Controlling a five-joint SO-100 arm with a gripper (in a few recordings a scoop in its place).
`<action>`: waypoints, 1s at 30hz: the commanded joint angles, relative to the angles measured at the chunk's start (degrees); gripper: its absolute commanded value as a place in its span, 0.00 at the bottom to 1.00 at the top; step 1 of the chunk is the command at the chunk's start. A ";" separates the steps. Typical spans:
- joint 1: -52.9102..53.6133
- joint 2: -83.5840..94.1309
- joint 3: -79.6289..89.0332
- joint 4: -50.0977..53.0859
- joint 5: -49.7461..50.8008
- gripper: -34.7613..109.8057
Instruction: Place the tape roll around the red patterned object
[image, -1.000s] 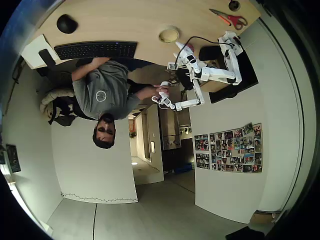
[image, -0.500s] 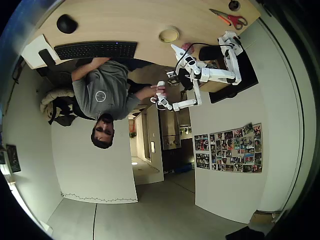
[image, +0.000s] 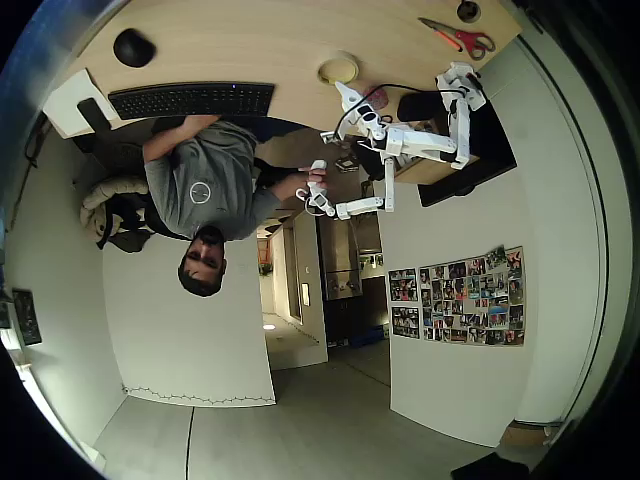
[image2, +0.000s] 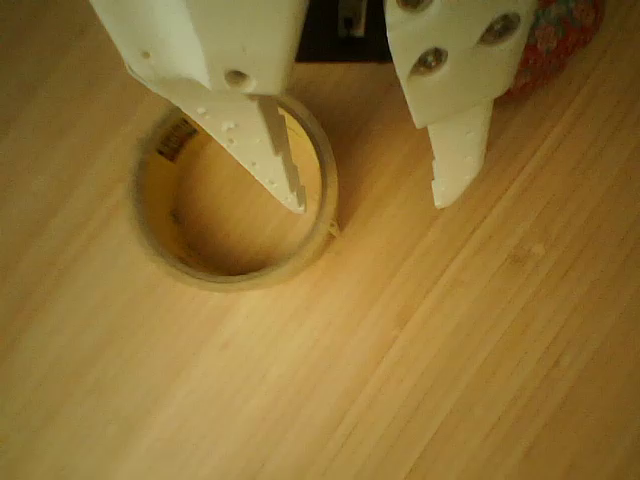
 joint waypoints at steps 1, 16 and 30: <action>-1.49 0.00 -3.08 0.79 1.14 0.44; -0.79 -6.42 -12.30 3.43 4.57 0.24; 0.97 -7.91 -34.89 24.17 3.08 0.24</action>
